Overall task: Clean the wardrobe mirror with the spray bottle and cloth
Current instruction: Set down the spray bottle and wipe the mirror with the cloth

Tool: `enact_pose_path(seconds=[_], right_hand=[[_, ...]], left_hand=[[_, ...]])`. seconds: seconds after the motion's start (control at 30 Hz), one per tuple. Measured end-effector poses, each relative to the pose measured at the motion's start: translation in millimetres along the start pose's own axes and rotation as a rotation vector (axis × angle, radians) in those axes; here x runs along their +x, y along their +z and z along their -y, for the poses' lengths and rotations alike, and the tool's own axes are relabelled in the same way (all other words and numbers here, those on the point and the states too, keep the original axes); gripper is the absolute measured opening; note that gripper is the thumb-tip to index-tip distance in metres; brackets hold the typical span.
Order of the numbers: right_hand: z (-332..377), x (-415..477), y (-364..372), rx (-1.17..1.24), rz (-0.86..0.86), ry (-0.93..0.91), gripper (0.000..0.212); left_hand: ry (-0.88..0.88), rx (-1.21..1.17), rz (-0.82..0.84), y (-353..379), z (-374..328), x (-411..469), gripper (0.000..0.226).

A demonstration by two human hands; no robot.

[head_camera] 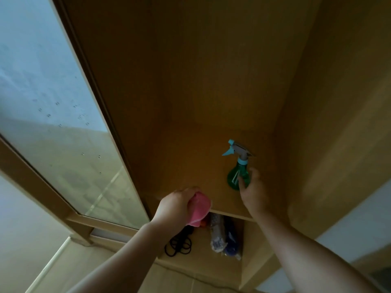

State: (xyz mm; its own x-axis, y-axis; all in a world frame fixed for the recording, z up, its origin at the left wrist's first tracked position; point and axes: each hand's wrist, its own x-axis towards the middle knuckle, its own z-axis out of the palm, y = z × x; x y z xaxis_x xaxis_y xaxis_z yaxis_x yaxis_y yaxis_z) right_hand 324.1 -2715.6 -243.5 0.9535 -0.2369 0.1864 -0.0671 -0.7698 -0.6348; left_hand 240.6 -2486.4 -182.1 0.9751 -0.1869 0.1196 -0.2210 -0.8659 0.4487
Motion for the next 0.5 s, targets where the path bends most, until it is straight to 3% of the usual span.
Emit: enact_pose_path(seconds=[0.13,0.33,0.5], right_hand=[[-14.5,-15.3,7.6,-0.203,0.168,-0.128,0.049],[-7.2,-10.5,6.6,-0.270,0.315,-0.071,0.059],[12.1,-27.8,-13.4,-0.138,0.230,-0.137,0.049]], left_hand=[[0.004,0.001,0.022,-5.6,-2.6,3.3,0.041],[0.031,0.001,0.021,-12.8,-6.5,6.0,0.037],[0.028,-0.023,-0.002,-21.3,-14.7,3.2,0.036]])
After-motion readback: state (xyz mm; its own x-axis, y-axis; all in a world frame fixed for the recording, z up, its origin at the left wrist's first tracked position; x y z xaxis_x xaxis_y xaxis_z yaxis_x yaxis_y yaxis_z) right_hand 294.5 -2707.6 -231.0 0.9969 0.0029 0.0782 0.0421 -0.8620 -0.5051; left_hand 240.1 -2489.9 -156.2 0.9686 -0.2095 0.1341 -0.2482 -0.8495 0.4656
